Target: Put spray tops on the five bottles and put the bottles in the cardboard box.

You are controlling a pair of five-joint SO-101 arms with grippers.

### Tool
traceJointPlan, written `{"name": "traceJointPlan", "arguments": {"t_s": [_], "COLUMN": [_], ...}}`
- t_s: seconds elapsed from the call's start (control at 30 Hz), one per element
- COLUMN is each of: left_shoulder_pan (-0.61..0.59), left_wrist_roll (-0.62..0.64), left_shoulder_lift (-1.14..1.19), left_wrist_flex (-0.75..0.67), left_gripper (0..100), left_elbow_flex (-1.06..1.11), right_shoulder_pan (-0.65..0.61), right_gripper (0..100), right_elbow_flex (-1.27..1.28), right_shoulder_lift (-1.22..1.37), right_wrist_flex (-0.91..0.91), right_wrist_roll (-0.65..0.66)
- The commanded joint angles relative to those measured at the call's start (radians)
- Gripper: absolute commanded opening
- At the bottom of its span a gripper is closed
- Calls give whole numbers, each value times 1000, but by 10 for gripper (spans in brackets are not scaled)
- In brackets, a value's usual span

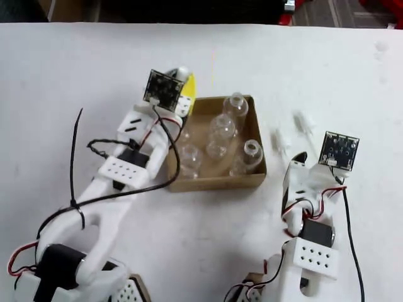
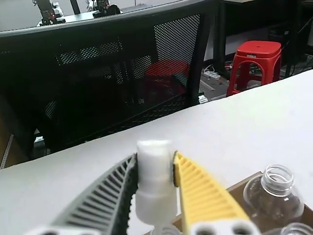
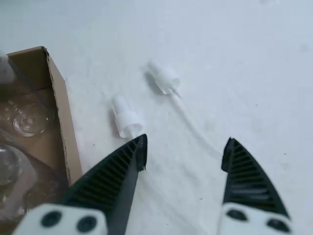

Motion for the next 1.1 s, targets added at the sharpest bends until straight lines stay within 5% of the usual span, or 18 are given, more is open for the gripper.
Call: {"name": "traceJointPlan", "arguments": {"t_s": [0.0, 0.43, 0.77, 1.07], "left_shoulder_pan": [-8, -8, -21, -243], "left_wrist_roll": [66, 91, 124, 58], "left_shoulder_lift": [-12, -117, -664, -895], "left_wrist_flex": [-25, 49, 529, 795], "left_gripper": [140, 139, 140, 139], "left_elbow_flex": [-5, 5, 3, 12], "right_shoulder_pan": [8, 8, 8, 7], "right_gripper": [226, 226, 226, 226], "right_elbow_flex": [-3, -3, -3, 17], "right_shoulder_lift": [-2, -1, -2, -10], "right_wrist_flex": [-22, -24, -19, -24], "right_wrist_roll": [14, 14, 14, 14]}}
